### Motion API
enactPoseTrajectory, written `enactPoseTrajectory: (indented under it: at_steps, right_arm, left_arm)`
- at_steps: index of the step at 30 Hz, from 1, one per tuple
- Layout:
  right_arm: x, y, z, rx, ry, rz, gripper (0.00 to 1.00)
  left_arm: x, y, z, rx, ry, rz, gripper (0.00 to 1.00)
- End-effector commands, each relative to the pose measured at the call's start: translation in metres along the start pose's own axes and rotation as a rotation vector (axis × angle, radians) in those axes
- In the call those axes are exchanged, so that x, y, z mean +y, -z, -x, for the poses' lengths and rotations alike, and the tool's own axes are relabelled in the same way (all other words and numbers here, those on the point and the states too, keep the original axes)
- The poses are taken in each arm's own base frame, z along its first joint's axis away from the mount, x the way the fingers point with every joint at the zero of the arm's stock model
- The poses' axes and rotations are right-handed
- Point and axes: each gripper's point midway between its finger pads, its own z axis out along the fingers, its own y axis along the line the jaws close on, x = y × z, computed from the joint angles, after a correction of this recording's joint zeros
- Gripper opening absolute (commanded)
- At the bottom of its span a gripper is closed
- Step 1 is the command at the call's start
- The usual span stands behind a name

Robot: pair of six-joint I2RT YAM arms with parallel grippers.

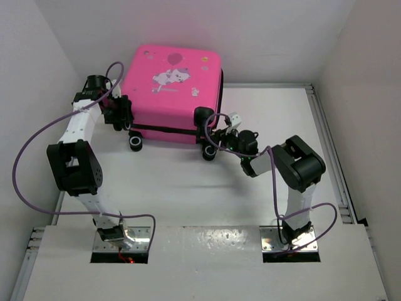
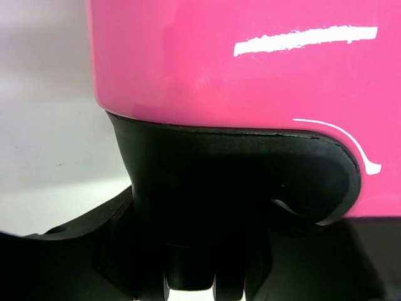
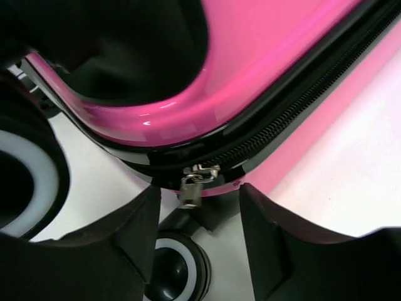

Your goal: Pack the luggage

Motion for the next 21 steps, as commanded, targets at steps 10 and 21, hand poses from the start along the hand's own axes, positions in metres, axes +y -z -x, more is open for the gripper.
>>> enactPoseTrajectory:
  at_steps: [10,21]
  right_arm:
    - [-0.002,-0.003,0.084,-0.283,0.171,-0.029,0.31]
    - [-0.023,0.006,0.103,-0.312,0.218,-0.049,0.07]
  left_arm:
    - [0.038,-0.048,-0.024,0.045,0.060,0.115,0.00]
    - [0.040,-0.050,-0.026,0.045,0.060,0.124,0.00]
